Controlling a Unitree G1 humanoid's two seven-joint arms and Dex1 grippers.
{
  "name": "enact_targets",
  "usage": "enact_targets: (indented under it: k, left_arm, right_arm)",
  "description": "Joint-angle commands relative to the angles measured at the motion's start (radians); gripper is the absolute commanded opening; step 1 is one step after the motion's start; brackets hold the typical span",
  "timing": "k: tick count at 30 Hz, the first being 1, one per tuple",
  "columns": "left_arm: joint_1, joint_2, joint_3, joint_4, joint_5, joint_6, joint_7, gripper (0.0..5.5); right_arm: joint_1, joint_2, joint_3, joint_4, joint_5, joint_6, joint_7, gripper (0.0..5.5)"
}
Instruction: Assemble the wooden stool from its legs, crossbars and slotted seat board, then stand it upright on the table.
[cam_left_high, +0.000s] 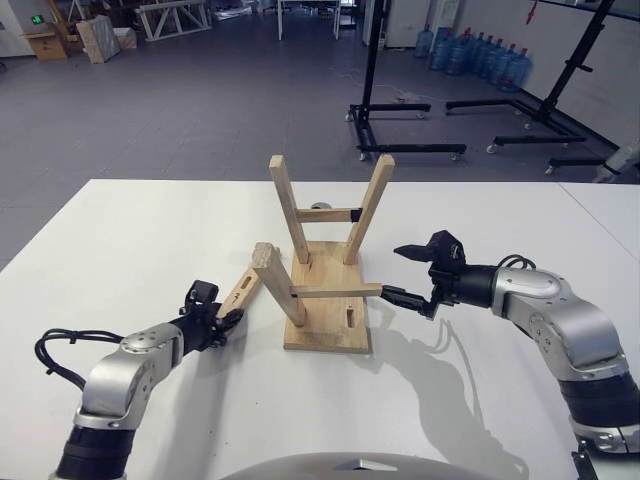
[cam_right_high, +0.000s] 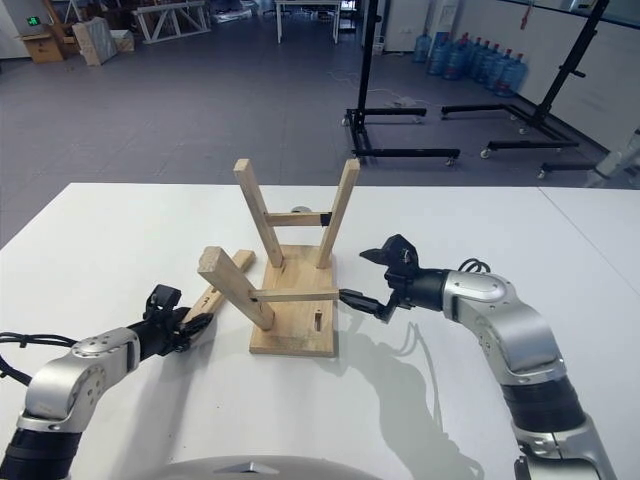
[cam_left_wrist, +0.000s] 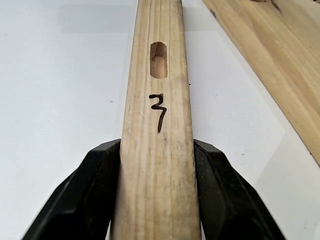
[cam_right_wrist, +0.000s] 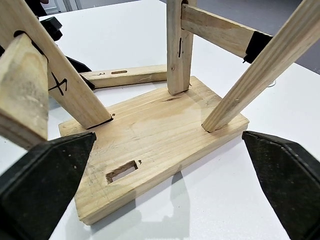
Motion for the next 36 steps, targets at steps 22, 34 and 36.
enact_targets:
  k: [22, 34, 36]
  left_arm:
    - [-0.682, -0.055, 0.252, 0.127, -0.947, 0.121, -0.297, 2.05]
    - [-0.594, -0.062, 0.128, 0.069, -0.861, 0.093, -0.315, 2.05]
    - [-0.594, -0.064, 0.127, 0.070, -0.863, 0.089, -0.312, 2.05]
  right_arm:
    - [-0.596, 0.444, -0.404, 0.318, 1.241, 0.419, -0.636, 5.40]
    - [-0.622, 0.451, -0.296, 0.262, 1.332, 0.264, -0.810, 5.40]
    - [-0.616, 0.446, -0.284, 0.258, 1.338, 0.251, -0.816, 5.40]
